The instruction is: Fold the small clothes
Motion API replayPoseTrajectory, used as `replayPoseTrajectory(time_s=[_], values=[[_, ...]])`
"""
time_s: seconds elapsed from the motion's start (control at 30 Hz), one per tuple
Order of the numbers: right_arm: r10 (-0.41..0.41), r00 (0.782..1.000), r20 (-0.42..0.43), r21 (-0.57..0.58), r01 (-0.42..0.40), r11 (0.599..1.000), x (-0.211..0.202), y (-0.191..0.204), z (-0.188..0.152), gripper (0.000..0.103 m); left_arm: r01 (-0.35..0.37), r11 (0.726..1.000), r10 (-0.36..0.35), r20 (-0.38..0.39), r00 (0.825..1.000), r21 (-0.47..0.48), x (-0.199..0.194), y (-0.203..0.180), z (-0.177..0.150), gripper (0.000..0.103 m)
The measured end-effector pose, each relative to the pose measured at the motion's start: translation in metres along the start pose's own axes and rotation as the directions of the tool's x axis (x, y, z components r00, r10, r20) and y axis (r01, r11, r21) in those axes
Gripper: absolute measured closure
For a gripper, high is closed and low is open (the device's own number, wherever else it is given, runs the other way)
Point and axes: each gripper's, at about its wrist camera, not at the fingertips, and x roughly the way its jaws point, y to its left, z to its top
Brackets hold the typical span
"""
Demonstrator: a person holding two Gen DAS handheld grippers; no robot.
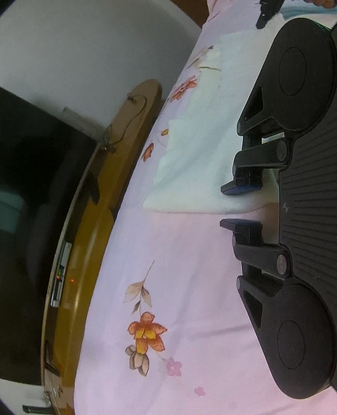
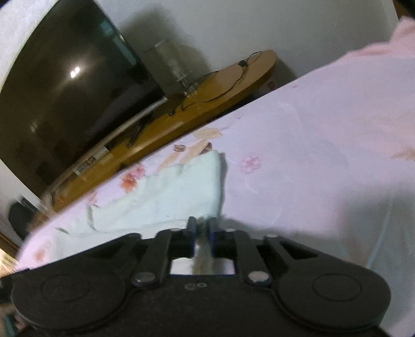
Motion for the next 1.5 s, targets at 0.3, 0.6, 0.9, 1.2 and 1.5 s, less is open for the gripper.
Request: replayPoseTrajectory(time_s=[0.3, 0.6, 0.9, 1.2, 1.5], values=[[0.058, 0.994, 0.088, -0.042, -0.054, 0.998, -0.033, 0.011, 0.0, 0.081, 0.047, 0.998, -0.052, 0.122, 0.991, 0.05, 0.009, -0.011, 0.036, 0.034], [-0.014, 1.0, 0.018, -0.03, 0.015, 0.999, -0.016, 0.01, -0.01, 0.082, -0.072, 0.997, 0.072, 0.046, 0.996, 0.016, 0.022, 0.011, 0.035, 0.056], [0.067, 0.995, 0.068, -0.022, -0.066, 0.998, -0.056, 0.015, -0.02, 0.077, -0.055, 0.983, 0.041, 0.082, 0.996, 0.173, -0.048, -0.009, -0.046, 0.056], [0.06, 0.997, 0.05, 0.037, -0.062, 0.997, -0.052, 0.016, -0.029, 0.075, -0.089, 0.985, 0.078, 0.08, 0.994, 0.148, -0.04, -0.025, -0.053, 0.056], [0.017, 0.999, 0.037, 0.058, -0.019, 0.998, -0.033, 0.01, -0.033, 0.074, -0.051, 0.995, 0.06, 0.121, 0.991, -0.08, -0.04, 0.004, -0.057, 0.056]])
